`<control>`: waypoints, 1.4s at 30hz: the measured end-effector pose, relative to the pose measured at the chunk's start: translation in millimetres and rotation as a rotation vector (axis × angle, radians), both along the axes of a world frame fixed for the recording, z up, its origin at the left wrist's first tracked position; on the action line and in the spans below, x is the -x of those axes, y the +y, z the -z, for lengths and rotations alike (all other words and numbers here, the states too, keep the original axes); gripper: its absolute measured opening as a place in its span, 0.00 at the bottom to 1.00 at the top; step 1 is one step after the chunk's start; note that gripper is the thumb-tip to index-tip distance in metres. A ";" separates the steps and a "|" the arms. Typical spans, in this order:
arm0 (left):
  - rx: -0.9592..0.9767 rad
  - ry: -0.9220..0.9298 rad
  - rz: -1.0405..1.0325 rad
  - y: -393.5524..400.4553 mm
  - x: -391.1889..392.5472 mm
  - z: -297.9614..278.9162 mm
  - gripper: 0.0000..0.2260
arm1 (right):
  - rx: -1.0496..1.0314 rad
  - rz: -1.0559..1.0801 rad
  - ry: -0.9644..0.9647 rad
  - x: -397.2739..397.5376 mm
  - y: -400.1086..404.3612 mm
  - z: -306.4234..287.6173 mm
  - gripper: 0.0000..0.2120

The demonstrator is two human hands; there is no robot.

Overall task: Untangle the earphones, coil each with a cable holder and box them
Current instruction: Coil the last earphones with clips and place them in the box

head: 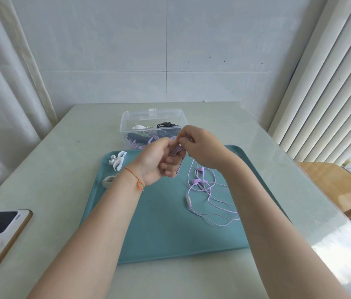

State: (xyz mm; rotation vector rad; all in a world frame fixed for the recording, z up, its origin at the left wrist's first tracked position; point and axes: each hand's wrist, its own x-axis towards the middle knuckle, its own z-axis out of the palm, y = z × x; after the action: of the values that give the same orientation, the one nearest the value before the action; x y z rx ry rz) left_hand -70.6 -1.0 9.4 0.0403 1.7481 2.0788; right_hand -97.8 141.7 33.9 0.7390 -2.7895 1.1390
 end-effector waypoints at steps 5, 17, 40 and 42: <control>0.028 -0.086 -0.128 -5.4 1.7 -0.9 0.13 | -0.022 -0.057 0.027 -5.2 -11.5 4.9 0.12; 0.346 -0.032 -0.389 -13.8 -27.3 -16.9 0.14 | 0.026 -0.073 -0.014 -33.0 -21.4 4.8 0.03; 0.145 0.020 -0.348 -34.9 -42.4 -6.3 0.17 | 0.150 -0.030 0.000 -50.4 -40.0 11.8 0.02; 0.129 0.071 -0.439 -42.3 -38.2 -4.0 0.12 | 0.194 -0.011 -0.012 -43.4 -44.0 12.8 0.02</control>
State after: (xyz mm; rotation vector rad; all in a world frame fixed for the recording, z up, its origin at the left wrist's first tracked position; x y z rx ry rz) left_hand -32.4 -43.3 13.4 -0.3408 2.0788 2.2733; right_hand -54.4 97.7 21.1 0.7314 -2.6361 1.3951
